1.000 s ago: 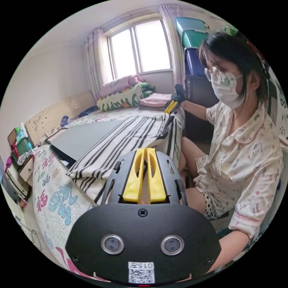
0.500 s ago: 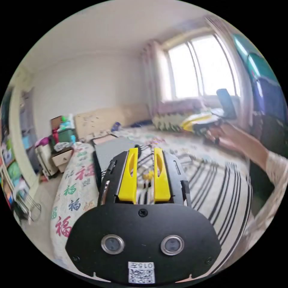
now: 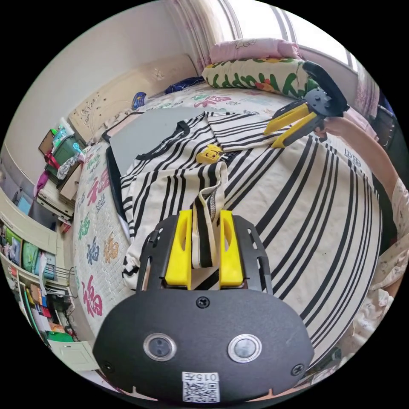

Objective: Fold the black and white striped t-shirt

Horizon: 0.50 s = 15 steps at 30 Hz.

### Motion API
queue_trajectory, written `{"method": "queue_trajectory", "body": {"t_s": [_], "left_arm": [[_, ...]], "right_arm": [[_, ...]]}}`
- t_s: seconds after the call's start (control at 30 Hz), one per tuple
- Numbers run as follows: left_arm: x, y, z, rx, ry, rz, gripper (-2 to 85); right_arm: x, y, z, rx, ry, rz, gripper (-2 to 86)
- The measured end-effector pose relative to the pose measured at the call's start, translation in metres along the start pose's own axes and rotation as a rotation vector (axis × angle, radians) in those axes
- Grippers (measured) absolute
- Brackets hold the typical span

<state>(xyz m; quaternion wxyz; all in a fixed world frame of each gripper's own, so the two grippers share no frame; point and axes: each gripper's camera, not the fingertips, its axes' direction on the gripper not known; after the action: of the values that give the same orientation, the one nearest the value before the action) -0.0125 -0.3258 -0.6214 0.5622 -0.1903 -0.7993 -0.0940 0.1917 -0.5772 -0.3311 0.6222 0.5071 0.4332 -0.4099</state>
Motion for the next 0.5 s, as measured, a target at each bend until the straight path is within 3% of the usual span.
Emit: {"method": "queue_trajectory", "body": {"t_s": [0.17, 0.33, 0.47, 0.5], "left_arm": [[-0.039, -0.020, -0.021, 0.033, 0.147, -0.071, 4.5], [-0.123, -0.014, -0.068, 0.269, 0.246, -0.306, 2.0], [-0.192, 0.030, -0.100, 0.441, 0.036, -0.641, 2.4], [-0.217, 0.056, -0.103, 0.463, -0.049, -0.799, 3.0]], "right_arm": [[0.026, -0.026, -0.010, -0.013, -0.012, -0.006, 4.9], [0.095, -0.046, -0.038, 0.068, -0.078, 0.132, 0.8], [0.195, -0.016, -0.083, 0.257, -0.030, 0.414, 0.5], [0.243, 0.013, -0.097, 0.316, 0.005, 0.596, 0.7]]}}
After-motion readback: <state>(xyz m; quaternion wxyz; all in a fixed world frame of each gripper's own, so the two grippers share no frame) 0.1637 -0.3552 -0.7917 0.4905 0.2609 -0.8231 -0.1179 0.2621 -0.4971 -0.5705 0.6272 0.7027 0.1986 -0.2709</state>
